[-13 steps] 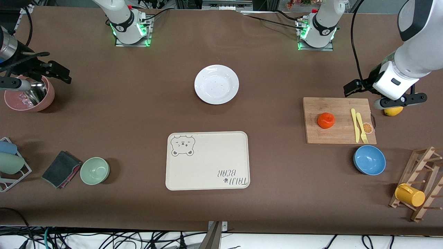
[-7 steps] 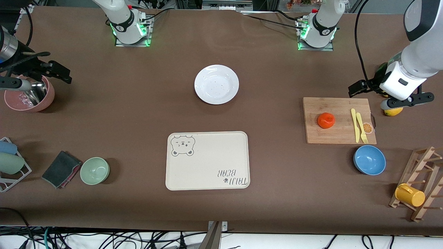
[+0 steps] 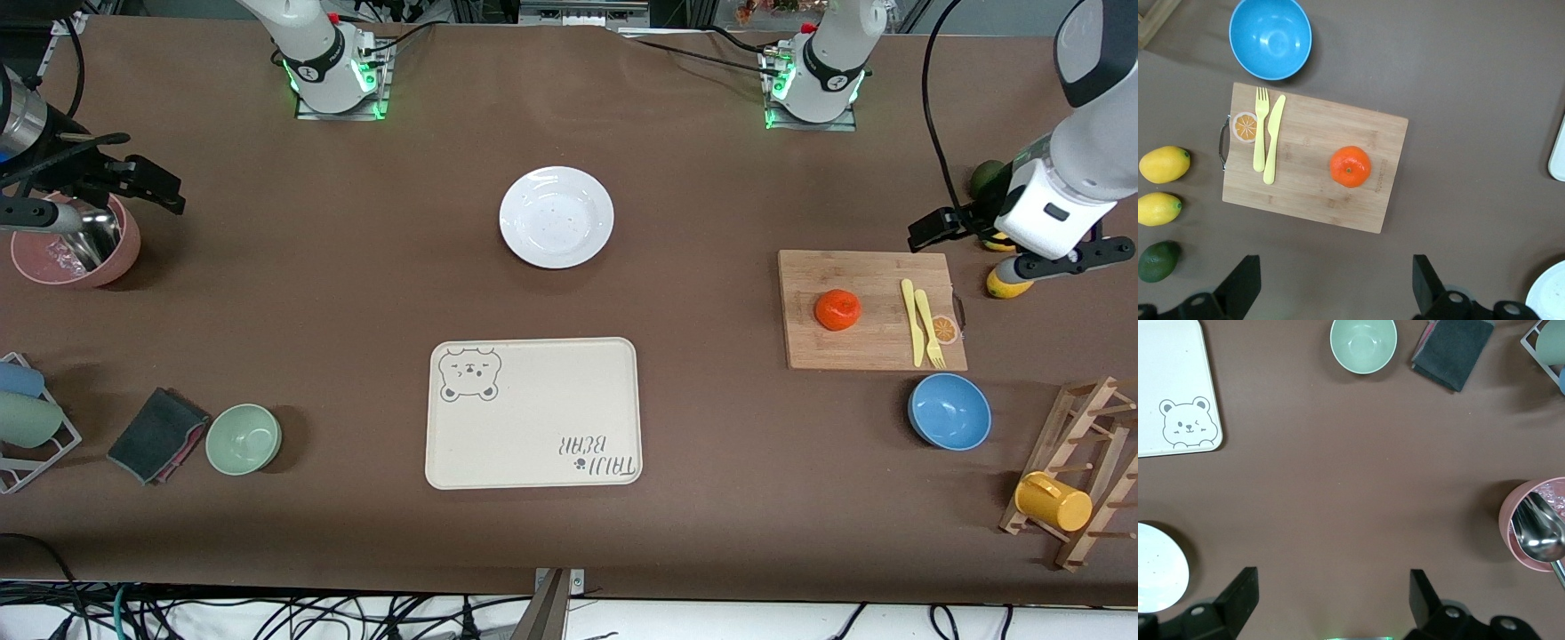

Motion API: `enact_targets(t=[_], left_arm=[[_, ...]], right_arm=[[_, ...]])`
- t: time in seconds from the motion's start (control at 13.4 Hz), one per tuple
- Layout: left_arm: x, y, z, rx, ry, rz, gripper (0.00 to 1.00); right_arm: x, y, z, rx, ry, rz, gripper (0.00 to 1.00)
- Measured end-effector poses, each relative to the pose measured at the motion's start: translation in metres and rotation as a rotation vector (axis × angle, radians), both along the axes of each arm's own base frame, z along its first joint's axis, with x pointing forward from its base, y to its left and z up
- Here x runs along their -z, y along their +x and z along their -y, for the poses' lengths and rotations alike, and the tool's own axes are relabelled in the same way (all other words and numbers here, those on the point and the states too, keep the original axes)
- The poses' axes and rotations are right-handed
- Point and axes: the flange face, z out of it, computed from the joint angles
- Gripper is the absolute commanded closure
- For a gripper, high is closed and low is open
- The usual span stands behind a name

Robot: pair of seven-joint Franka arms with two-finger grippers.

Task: Place orange and plate with both arms
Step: 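Move the left gripper over the orange and lower it, then close the left gripper on the orange and lift it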

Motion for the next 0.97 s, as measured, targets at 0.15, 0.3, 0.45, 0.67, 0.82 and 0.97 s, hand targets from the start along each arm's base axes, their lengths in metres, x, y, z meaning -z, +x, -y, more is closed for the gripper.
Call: enact_targets(t=[0.15, 0.3, 0.45, 0.67, 0.82, 0.97], left_arm=[[0.031, 0.001, -0.001, -0.001, -0.002, 0.000, 0.00], [0.068, 0.002, -0.002, -0.005, -0.005, 0.010, 0.00], [0.107, 0.006, -0.006, -0.012, -0.012, 0.006, 0.00], [0.156, 0.015, -0.011, -0.021, -0.025, -0.005, 0.00], [0.188, 0.013, -0.011, -0.023, -0.031, 0.014, 0.00], [0.223, 0.001, -0.010, -0.023, -0.035, 0.030, 0.00]], right_arm=[[0.000, 0.000, 0.000, 0.000, 0.000, -0.001, 0.00], [0.000, 0.000, 0.000, 0.000, 0.000, -0.003, 0.00], [0.000, 0.000, 0.000, 0.000, 0.000, -0.003, 0.00], [0.000, 0.000, 0.000, 0.000, 0.000, -0.004, 0.00], [0.000, -0.001, 0.000, 0.001, 0.000, -0.004, 0.00], [0.000, -0.001, 0.001, 0.001, 0.000, -0.005, 0.00]])
